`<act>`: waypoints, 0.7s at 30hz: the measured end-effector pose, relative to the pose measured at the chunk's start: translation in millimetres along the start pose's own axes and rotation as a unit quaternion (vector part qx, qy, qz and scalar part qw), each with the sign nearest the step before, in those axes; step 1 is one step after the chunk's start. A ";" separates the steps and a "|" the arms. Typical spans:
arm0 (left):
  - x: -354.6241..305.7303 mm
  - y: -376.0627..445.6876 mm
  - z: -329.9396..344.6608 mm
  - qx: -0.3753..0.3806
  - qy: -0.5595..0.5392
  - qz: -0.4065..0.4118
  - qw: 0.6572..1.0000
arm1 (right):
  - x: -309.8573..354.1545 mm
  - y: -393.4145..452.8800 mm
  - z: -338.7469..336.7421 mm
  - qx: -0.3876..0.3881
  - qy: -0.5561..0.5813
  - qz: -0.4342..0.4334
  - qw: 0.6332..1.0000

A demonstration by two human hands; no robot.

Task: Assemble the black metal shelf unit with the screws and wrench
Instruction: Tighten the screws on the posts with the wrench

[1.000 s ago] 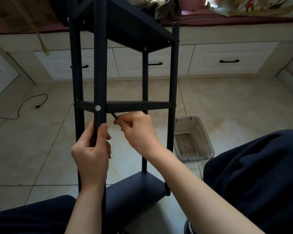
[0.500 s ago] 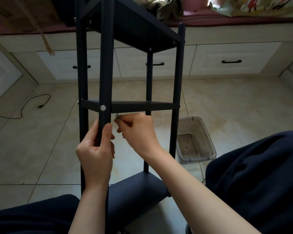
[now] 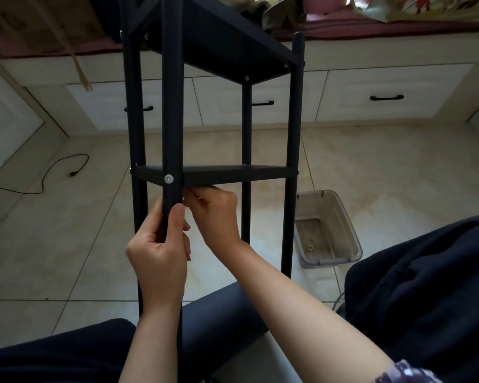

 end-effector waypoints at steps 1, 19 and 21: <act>0.7 0.6 -0.5 0.000 0.000 -0.001 1.000 | -0.6 -0.1 0.9 -0.001 0.000 -0.002 1.000; -3.0 -0.4 0.6 0.011 0.001 0.002 1.000 | 2.1 -11.1 -30.5 0.208 -0.056 0.187 0.959; -3.5 -1.4 1.1 0.014 0.002 0.006 1.000 | 10.4 -7.2 -32.2 0.200 -0.043 0.196 0.959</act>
Point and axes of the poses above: each hand's wrist, its own y-axis towards the middle knuckle, its own z-axis out of the palm, x = y × z, the point moved 5 cm from there along y, towards the middle knuckle, and after that the axes turned 15 degrees about -x, right-handed, at the moved point
